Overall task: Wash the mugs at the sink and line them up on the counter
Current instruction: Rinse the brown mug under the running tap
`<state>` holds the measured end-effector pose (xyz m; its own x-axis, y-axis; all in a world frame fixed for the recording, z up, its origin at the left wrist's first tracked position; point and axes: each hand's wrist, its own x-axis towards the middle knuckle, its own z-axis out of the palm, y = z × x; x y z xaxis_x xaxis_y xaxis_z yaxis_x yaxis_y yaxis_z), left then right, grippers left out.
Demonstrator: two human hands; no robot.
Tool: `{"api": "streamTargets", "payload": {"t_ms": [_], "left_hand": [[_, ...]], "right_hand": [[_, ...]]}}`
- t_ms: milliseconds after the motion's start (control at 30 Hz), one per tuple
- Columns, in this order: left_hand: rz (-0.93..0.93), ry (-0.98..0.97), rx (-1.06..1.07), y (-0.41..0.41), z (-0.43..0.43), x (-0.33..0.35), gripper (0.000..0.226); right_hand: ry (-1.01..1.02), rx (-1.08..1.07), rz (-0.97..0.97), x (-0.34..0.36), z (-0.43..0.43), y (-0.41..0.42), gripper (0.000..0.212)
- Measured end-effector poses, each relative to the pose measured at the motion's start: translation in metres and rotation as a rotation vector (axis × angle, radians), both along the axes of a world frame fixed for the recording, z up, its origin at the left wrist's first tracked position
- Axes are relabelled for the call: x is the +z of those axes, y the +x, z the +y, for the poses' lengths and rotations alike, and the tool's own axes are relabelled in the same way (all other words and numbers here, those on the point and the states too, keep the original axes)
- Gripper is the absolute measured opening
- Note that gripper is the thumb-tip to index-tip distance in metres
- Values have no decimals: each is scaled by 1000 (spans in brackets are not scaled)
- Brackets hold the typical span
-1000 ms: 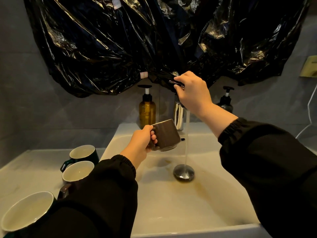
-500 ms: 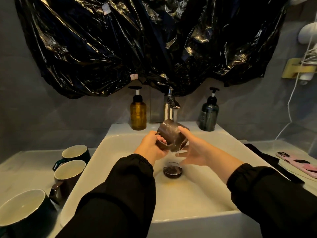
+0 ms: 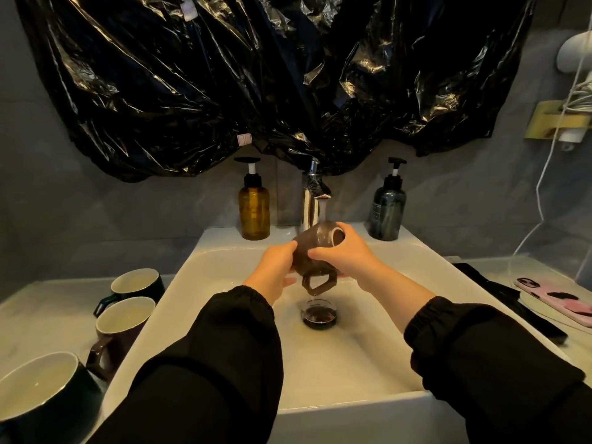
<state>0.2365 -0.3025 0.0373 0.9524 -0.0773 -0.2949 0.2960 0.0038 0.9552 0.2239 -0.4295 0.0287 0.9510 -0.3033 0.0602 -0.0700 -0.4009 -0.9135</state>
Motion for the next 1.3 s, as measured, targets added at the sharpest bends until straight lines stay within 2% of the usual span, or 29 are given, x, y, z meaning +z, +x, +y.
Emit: {"api": "streamTargets", "payload": {"t_ms": [133, 400, 600, 700, 833, 933, 1000, 1100, 1300], "left_hand": [[45, -143, 3, -1, 3, -7, 35], [183, -284, -54, 1, 9, -17, 39], [172, -313, -110, 1, 9, -17, 39], [88, -218, -153, 0, 5, -16, 38], [-120, 62, -185, -5, -4, -16, 26], [-212, 177, -208, -7, -7, -19, 19], [-236, 185, -204, -7, -8, -20, 17], [-199, 115, -184, -5, -10, -16, 25], [73, -244, -122, -4, 1, -5, 24]], "right_hand": [[-112, -17, -41, -3, 1, 3, 105], [-224, -65, -130, -7, 5, 9, 97], [-282, -44, -203, -5, -1, 4, 96], [-242, 39, -164, 0, -14, -3, 100], [-74, 206, -20, 3, -42, -11, 107], [102, 291, 10, 3, -57, -13, 100], [193, 333, 14, 3, -62, -15, 95], [200, 376, 7, 6, -64, -17, 94], [-196, 447, -6, 14, -43, -24, 100]]}}
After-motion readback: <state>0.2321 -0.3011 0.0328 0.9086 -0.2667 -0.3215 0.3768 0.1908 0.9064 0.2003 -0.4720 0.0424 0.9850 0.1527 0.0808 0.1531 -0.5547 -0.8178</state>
